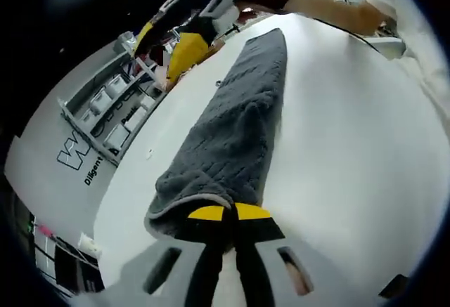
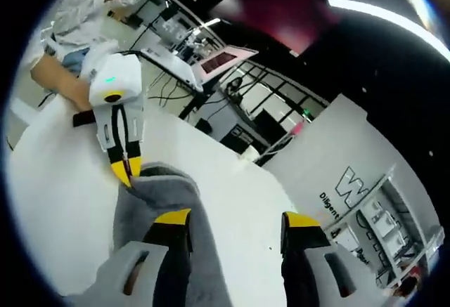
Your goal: Open the folded towel by lifting each exposed corner and separating the folded layers until the towel lies flat within the target outline without major curled edges
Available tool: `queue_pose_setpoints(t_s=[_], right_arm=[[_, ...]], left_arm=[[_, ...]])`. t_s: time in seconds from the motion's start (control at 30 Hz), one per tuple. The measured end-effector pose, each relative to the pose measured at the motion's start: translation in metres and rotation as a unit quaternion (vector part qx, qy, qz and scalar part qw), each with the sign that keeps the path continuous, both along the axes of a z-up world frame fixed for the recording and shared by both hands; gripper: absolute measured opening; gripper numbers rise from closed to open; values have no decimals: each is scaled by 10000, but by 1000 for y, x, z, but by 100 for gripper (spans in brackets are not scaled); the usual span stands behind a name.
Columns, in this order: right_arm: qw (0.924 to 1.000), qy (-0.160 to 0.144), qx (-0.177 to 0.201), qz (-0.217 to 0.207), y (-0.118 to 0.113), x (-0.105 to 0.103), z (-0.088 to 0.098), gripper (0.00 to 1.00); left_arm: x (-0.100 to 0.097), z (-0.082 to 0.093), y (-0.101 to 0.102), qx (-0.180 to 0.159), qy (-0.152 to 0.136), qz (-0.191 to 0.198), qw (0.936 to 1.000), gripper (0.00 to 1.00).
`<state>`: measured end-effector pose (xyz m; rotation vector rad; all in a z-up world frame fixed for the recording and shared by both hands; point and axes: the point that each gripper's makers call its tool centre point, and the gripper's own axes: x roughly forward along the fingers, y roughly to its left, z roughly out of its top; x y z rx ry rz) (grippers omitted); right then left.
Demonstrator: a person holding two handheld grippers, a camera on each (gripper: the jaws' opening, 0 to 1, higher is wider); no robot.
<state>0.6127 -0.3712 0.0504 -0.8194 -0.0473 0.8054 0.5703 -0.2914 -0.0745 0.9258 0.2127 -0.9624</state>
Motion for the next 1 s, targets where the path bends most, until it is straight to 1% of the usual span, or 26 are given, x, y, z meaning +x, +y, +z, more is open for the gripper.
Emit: queue_pose_setpoints(t_s=[0.03,0.07,0.13,0.17,0.2,0.23,0.3,0.37,0.43,0.47,0.53,0.6,0.67,0.7,0.77,0.9,0.97,1.0], right_arm=[[10000,50,16,-50,3,2,-2,46],[9999,89,28,-78,9,12,-3,47],[9997,224,81,-78,18,14,-9,49],[9992,372,136,-89,22,14,-13,51],[9971,683,300,-160,27,16,-20,52],[9955,851,399,-93,34,14,-25,53],[9955,865,389,29,43,16,-29,52],[9947,966,362,-6,51,20,-38,51],[9941,1008,403,-28,57,24,-46,53],[9935,1057,419,-53,59,25,-49,56],[9902,1243,644,-9,67,23,-54,58],[9891,1283,706,137,74,18,-55,56],[9883,1339,704,181,78,14,-60,53],[9883,1339,710,176,79,14,-60,53],[9882,1338,736,138,83,14,-65,56],[9858,1518,700,185,92,9,-76,54],[9870,1467,637,129,92,9,-78,55],[9880,1428,582,116,91,10,-79,56]], left_arm=[[0,0,0,17,-12,-3,10000,2],[0,0,0,43,-36,-10,10000,2],[0,0,0,74,-67,-23,9999,2],[0,0,0,83,-77,-28,9999,2],[0,0,0,102,-94,-36,9999,2],[0,0,0,117,-107,-39,9999,2],[0,0,0,183,-159,-54,9997,2],[0,0,-1,257,-224,-52,9994,2],[-1,0,-1,357,-306,-56,9989,2],[-1,0,-2,404,-344,-64,9986,2],[-1,0,-2,473,-402,-81,9980,2],[-1,0,-3,528,-451,-96,9975,2],[-1,0,-3,593,-501,-110,9969,2],[-2,0,-4,624,-522,-108,9966,2],[-2,0,-5,833,-690,-143,9940,2],[-6,0,-8,1101,-898,-187,9897,2],[-12,3,-10,1228,-1011,-235,9870,2],[-12,3,-10,1239,-1022,-240,9867,2]])
